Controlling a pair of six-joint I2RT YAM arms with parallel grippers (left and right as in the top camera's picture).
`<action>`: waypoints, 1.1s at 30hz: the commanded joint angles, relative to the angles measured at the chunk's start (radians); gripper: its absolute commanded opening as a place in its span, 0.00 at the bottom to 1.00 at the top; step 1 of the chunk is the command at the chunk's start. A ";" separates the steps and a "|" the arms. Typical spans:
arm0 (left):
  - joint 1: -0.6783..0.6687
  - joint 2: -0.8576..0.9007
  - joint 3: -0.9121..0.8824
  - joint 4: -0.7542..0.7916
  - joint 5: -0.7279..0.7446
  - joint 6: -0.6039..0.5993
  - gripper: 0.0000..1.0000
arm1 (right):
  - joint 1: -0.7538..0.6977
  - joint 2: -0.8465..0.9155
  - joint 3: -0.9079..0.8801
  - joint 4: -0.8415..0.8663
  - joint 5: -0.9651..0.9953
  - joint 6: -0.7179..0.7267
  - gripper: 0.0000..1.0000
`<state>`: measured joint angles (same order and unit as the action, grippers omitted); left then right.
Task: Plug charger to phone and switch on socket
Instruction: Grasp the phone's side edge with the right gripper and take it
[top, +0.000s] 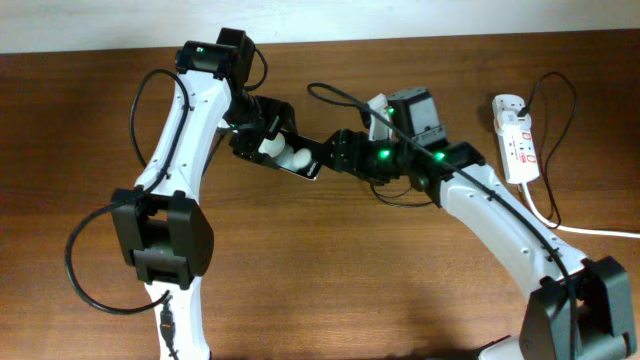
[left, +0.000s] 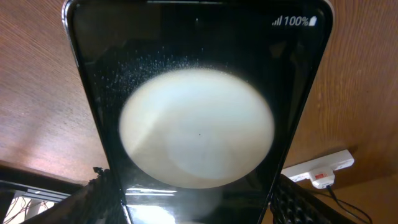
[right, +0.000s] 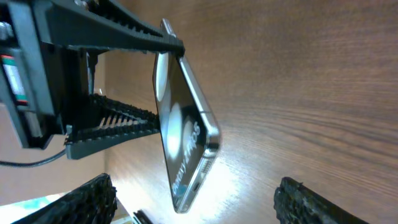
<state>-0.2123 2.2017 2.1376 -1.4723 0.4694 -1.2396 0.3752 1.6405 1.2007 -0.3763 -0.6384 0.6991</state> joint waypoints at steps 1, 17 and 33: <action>-0.001 0.008 0.023 -0.002 0.005 -0.014 0.00 | 0.046 0.018 0.015 0.034 0.073 0.082 0.85; -0.001 0.008 0.023 -0.008 0.120 -0.013 0.00 | 0.168 0.053 0.015 0.161 0.336 0.264 0.66; -0.001 0.008 0.023 -0.055 0.201 -0.013 0.00 | 0.168 0.053 0.015 0.200 0.332 0.263 0.22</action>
<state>-0.2111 2.2017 2.1376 -1.5223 0.6331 -1.2430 0.5377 1.6825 1.2007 -0.1787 -0.3103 0.9680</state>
